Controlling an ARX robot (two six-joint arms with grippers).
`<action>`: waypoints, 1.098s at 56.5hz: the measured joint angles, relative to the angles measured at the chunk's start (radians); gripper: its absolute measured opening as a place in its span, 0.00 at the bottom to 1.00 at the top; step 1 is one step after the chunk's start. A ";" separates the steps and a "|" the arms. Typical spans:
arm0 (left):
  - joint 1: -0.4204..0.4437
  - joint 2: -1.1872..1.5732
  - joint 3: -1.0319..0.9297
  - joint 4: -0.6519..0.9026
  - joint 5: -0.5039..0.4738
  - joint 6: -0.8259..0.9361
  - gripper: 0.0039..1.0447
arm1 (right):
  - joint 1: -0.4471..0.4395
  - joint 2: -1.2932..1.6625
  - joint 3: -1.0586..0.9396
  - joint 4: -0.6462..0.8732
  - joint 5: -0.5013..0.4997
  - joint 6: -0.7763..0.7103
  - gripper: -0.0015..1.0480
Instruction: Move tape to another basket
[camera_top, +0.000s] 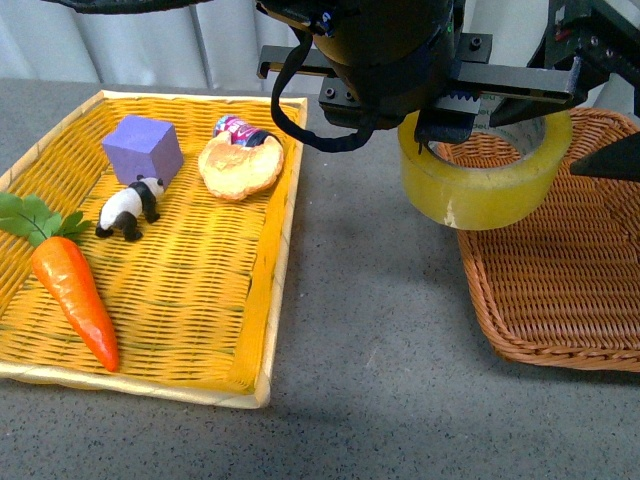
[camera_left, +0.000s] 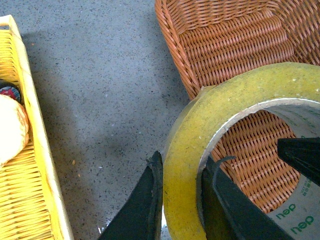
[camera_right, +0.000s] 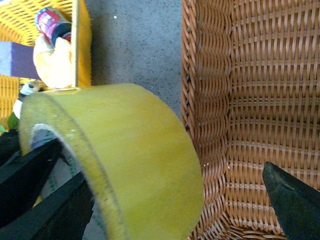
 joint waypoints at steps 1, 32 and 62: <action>0.000 0.000 0.000 0.000 0.000 0.000 0.16 | 0.000 0.003 0.001 -0.001 0.001 0.000 0.91; -0.001 0.000 0.000 0.003 0.003 -0.001 0.16 | -0.012 0.023 0.020 0.003 -0.037 0.002 0.48; -0.028 -0.028 0.021 0.036 -0.191 -0.137 0.70 | -0.012 0.032 0.035 -0.006 0.003 -0.016 0.16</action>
